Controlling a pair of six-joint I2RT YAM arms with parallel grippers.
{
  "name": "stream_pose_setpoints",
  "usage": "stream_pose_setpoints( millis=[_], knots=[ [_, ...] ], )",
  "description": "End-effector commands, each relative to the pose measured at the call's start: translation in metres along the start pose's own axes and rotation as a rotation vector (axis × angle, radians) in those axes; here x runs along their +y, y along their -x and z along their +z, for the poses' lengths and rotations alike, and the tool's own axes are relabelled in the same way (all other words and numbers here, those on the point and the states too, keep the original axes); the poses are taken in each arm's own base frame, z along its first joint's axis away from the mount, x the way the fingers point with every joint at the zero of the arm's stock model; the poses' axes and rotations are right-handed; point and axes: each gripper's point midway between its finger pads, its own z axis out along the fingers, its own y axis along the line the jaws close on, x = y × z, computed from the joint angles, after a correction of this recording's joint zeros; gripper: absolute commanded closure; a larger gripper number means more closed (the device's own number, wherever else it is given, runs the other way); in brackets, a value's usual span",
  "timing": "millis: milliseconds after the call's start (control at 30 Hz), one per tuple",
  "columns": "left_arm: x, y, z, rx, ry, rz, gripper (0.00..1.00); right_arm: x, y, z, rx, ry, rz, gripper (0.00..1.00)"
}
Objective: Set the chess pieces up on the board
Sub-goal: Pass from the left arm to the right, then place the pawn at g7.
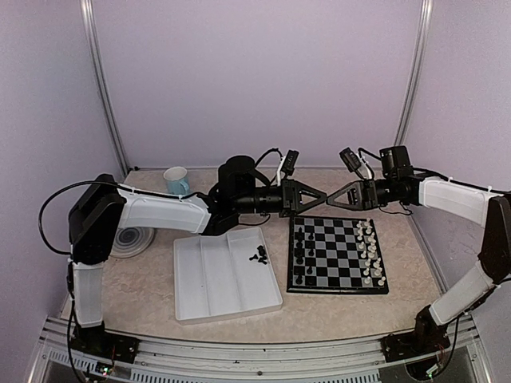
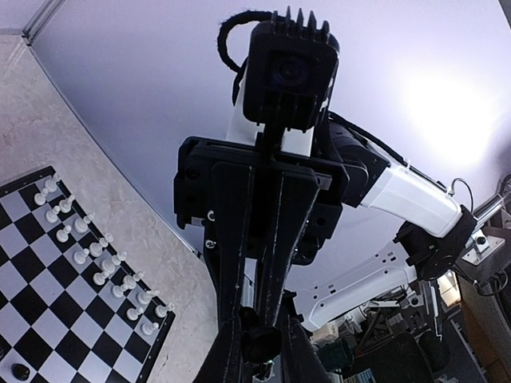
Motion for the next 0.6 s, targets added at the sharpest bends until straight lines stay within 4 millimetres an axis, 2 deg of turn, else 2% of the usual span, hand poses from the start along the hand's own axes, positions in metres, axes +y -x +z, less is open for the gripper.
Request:
stream_pose_setpoints(
  millis=[0,133,233,467,567],
  knots=[
    [0.020,0.001,0.001,-0.008,0.068,-0.024,0.80,-0.001,0.005,-0.003,-0.005,-0.049,-0.050,0.95],
    [0.034,0.006,-0.006,-0.031,0.143,-0.027,0.65,-0.012,0.006,-0.006,0.009,-0.145,-0.098,0.99],
    [0.036,0.013,-0.015,-0.051,0.179,-0.005,0.57,-0.022,0.005,-0.010,0.032,-0.234,-0.130,1.00],
    [0.032,0.029,-0.046,-0.080,0.296,0.107,0.49,-0.061,-0.005,-0.026,0.195,-0.533,-0.234,1.00],
    [0.043,0.035,-0.068,-0.097,0.386,0.131,0.48,-0.072,-0.013,-0.028,0.318,-0.638,-0.310,1.00]
  ],
)
